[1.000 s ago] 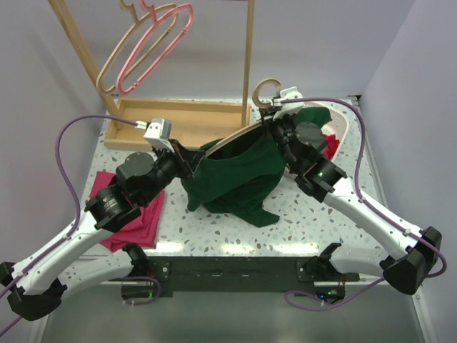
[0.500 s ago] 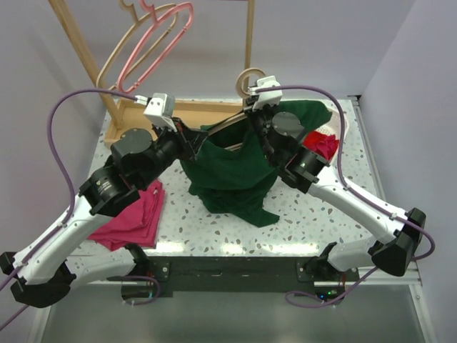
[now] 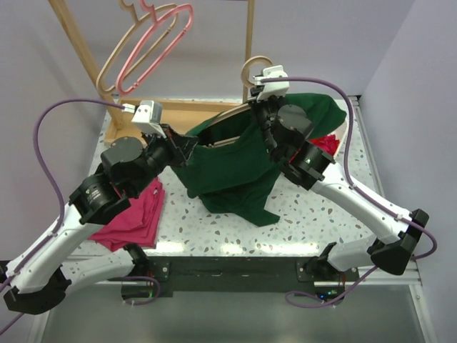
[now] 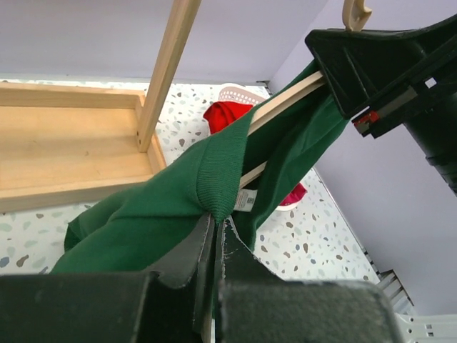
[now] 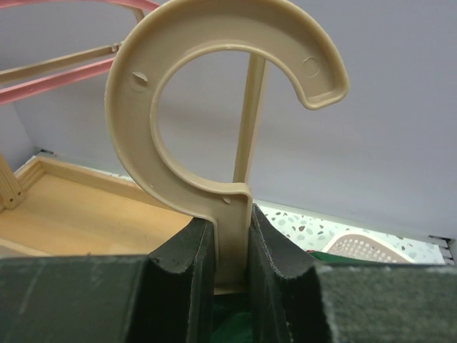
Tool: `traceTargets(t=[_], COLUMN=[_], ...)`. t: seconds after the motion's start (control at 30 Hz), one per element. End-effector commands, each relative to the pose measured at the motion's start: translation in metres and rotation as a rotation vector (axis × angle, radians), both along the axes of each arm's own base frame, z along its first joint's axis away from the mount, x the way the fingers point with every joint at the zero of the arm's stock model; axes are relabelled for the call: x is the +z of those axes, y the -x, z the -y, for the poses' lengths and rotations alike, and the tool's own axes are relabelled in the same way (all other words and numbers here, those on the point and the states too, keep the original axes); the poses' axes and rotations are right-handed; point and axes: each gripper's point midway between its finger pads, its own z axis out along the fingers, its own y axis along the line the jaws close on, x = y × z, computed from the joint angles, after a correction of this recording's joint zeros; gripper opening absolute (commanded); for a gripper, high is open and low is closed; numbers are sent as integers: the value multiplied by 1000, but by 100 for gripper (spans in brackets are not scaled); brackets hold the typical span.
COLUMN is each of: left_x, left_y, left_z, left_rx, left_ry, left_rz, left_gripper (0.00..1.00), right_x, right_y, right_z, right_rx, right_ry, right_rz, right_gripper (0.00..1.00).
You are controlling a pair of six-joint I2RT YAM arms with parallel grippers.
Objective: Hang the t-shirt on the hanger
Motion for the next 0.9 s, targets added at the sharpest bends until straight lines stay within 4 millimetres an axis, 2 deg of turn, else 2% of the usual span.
traceTargets(t=[0.0,0.03,0.1,0.13,0.17,0.23,0.4,0.5,0.57,0.7,0.73,0.87], left_x=[35,49,51,60,58,65,56,46,48,34,24,19], left_y=[-10,-12,-22,-24,-30,-37,-47,-54,-53,-55,-57,-60], left_z=[21,21,31,33,39,38,37,14,7,20,29,40], left_rx=[-32,-22,-20,-19,-21,5,30,104,96,26,-9,-69], left_ry=[102,114,98,107,96,89,34,-13,-23,-76,-104,-135], left_rz=[37,57,58,75,73,92,90,95,116,104,84,89], left_gripper=[0,0,0,0,0,0,0,0,0,6,8,25], right_x=[19,15,10,7,5,2,1,-4,-10,-21,-21,-26], right_y=[11,17,20,21,21,21,17,15,17,22,22,25], right_z=[-15,-24,-34,-38,-42,-47,-43,-40,-45,-51,-51,-57], right_rx=[46,73,94,104,118,136,133,171,207,248,250,288], right_ry=[-78,-75,-70,-72,-74,-73,-73,-90,-92,-102,-101,-95], right_rz=[29,23,18,14,8,0,-14,-37,-50,-79,-82,-119], right_gripper=[0,0,0,0,0,0,0,0,0,0,0,0])
